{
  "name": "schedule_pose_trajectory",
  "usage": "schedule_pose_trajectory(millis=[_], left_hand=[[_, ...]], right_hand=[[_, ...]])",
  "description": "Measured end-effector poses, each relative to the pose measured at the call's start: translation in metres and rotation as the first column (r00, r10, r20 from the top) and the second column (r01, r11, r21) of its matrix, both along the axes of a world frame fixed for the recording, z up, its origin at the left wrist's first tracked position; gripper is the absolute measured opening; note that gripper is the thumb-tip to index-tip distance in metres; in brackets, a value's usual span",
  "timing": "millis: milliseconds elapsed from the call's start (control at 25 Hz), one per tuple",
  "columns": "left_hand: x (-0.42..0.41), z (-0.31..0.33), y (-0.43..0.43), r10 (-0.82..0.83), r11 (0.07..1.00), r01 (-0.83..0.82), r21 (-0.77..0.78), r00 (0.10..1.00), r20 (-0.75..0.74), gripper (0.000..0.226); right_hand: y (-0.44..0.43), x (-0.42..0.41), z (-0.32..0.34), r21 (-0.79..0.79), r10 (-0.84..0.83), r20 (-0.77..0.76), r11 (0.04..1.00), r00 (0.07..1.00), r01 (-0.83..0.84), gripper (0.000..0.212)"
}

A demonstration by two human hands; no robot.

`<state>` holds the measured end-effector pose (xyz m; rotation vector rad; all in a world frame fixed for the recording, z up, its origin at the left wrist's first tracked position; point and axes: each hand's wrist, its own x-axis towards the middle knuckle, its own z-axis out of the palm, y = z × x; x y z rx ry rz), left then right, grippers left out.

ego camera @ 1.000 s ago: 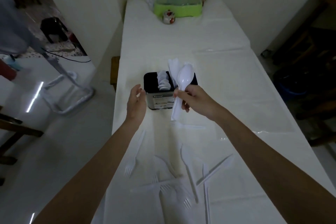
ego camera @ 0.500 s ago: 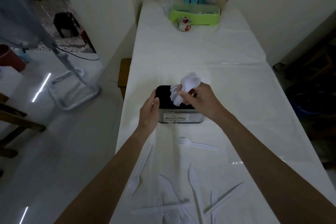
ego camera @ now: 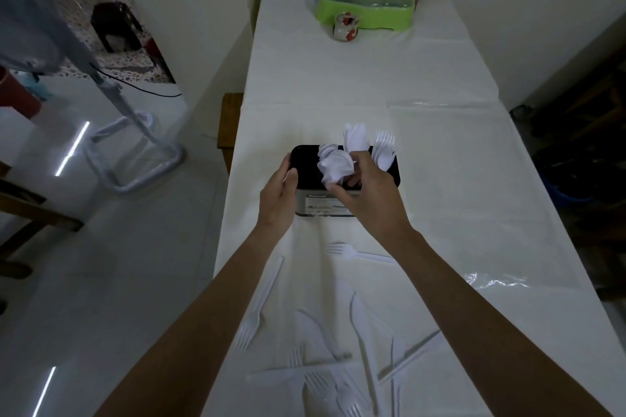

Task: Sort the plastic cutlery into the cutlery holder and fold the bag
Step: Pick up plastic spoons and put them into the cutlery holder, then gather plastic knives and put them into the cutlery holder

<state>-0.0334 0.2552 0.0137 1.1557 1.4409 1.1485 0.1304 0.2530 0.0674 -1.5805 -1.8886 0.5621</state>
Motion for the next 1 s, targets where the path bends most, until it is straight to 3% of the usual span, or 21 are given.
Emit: schedule_pose_trajectory(millis=[240, 360, 520, 680, 840, 1000], left_hand=[[0.001, 0.001, -0.002, -0.015, 1.000, 0.015, 0.005, 1.000, 0.015, 0.043], [0.000, 0.001, -0.002, -0.037, 0.999, 0.036, 0.018, 0.999, 0.023, 0.046], [0.001, 0.000, -0.002, -0.045, 0.999, 0.044, 0.029, 0.999, 0.020, 0.048], [-0.002, -0.002, 0.000, -0.059, 0.998, 0.059, -0.019, 0.998, 0.012, 0.052], [-0.011, 0.006, -0.003, -0.107, 0.990, 0.104, -0.096, 0.994, -0.025, 0.046], [-0.023, -0.001, -0.056, 0.005, 0.998, -0.017, -0.066, 0.985, -0.170, 0.028]], right_hand=[[-0.014, -0.003, -0.001, 0.235, 0.048, -0.043, 0.971, 0.998, -0.037, 0.054], [-0.015, -0.006, -0.005, 0.301, 0.159, 0.195, 0.929, 0.968, -0.214, 0.049], [-0.017, -0.006, -0.017, 0.218, 0.238, 0.394, 0.914, 0.887, -0.342, 0.051], [-0.014, -0.001, -0.013, 0.098, 0.294, 0.468, 0.920, 0.833, -0.380, 0.064], [-0.026, 0.006, 0.002, 0.036, 0.313, 0.346, 0.938, 0.885, -0.346, 0.071], [-0.085, 0.024, -0.004, 0.028, 0.145, 0.113, 0.988, 0.983, -0.149, 0.062]])
